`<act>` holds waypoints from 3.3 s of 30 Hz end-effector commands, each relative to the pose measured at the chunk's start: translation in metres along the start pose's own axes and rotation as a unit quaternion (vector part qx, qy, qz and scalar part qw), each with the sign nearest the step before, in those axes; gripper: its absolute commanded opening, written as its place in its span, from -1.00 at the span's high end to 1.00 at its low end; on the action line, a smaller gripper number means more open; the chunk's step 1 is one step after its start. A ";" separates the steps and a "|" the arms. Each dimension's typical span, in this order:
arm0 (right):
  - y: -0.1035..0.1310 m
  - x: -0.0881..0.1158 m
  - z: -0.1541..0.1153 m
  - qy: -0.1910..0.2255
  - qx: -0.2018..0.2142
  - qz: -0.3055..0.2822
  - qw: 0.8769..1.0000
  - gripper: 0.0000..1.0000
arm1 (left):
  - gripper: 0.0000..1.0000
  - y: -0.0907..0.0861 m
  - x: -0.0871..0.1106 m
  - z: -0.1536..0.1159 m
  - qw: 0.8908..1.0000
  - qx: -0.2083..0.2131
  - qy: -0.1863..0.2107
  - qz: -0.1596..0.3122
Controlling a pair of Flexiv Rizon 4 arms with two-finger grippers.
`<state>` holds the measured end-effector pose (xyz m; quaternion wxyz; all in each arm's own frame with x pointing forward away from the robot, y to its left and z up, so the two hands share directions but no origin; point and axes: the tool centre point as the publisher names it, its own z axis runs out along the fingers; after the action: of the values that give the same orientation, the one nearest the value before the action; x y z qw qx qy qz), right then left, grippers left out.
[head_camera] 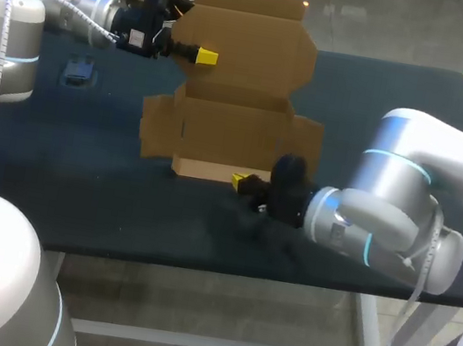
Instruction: Assemble the packaging by folding the flat box into shape, placing the metal phone stand inside, and closing the box properly
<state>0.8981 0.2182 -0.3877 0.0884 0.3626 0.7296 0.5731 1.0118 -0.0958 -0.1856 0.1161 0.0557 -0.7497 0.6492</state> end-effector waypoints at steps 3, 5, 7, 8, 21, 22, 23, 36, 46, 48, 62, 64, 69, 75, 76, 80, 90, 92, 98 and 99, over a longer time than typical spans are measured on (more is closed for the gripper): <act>-0.008 0.004 0.025 -0.097 -0.008 -0.001 0.995 1.00 | 1.00 0.001 -0.001 -0.001 1.000 0.000 0.003 0.000; -0.008 0.004 0.028 -0.106 -0.009 -0.001 0.994 1.00 | 1.00 0.001 -0.001 -0.001 1.000 0.000 0.003 0.000; -0.009 0.003 0.030 -0.111 -0.008 -0.002 0.994 1.00 | 1.00 0.001 -0.001 -0.001 1.000 0.000 0.003 0.000; -0.009 0.003 0.032 -0.115 -0.009 -0.002 0.993 1.00 | 1.00 0.001 -0.001 -0.001 1.000 0.000 0.003 0.000; -0.011 -0.002 0.043 -0.144 -0.012 0.001 0.989 1.00 | 1.00 0.005 0.000 -0.002 1.000 -0.002 0.006 0.009; -0.012 -0.002 0.044 -0.146 -0.012 0.002 0.989 1.00 | 1.00 0.005 0.000 -0.002 1.000 -0.003 0.006 0.010; -0.012 -0.003 0.045 -0.148 -0.012 0.002 0.989 1.00 | 1.00 0.006 0.000 -0.002 1.000 -0.004 0.006 0.011; -0.014 -0.011 0.051 -0.160 -0.014 0.008 0.987 1.00 | 1.00 0.010 0.001 -0.002 1.000 -0.006 0.008 0.016; -0.015 -0.016 0.057 -0.169 -0.014 0.014 0.985 1.00 | 1.00 0.013 0.003 -0.003 1.000 -0.008 0.011 0.020; -0.016 -0.018 0.058 -0.171 -0.011 0.016 0.985 1.00 | 1.00 0.013 0.002 -0.004 1.000 -0.007 0.011 0.019; -0.018 -0.023 0.062 -0.177 -0.004 0.020 0.984 1.00 | 1.00 0.015 0.000 -0.007 1.000 -0.004 0.012 0.018; -0.019 -0.023 0.062 -0.177 -0.003 0.024 0.984 1.00 | 1.00 0.015 0.000 -0.007 1.000 -0.004 0.013 0.018; -0.020 -0.024 0.061 -0.175 -0.004 0.033 0.984 1.00 | 1.00 0.018 0.002 -0.006 1.000 -0.008 0.015 0.018; -0.020 -0.024 0.061 -0.175 -0.004 0.033 0.984 1.00 | 1.00 0.018 0.002 -0.006 1.000 -0.009 0.017 0.018; -0.020 -0.024 0.061 -0.175 -0.004 0.033 0.984 1.00 | 1.00 0.018 0.002 -0.006 1.000 -0.009 0.017 0.018; -0.020 -0.024 0.061 -0.175 -0.004 0.033 0.984 1.00 | 1.00 0.018 0.005 -0.005 1.000 -0.011 0.015 0.020; -0.020 -0.024 0.061 -0.175 -0.004 0.033 0.984 1.00 | 1.00 0.020 0.038 0.005 0.999 -0.024 0.008 0.039; -0.020 -0.024 0.061 -0.175 -0.004 0.033 0.984 1.00 | 1.00 0.020 0.044 0.006 0.999 -0.025 0.007 0.040; -0.020 -0.024 0.061 -0.175 -0.004 0.033 0.984 1.00 | 1.00 0.026 0.058 0.011 0.999 -0.026 0.000 0.041; -0.020 -0.024 0.061 -0.175 -0.004 0.033 0.984 1.00 | 1.00 0.028 0.059 0.013 0.999 -0.027 0.000 0.042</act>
<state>0.9390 0.2437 -0.4279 0.1821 0.4695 0.6928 0.5162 0.9578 -0.0981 -0.1983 0.1095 0.0063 -0.7659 0.6336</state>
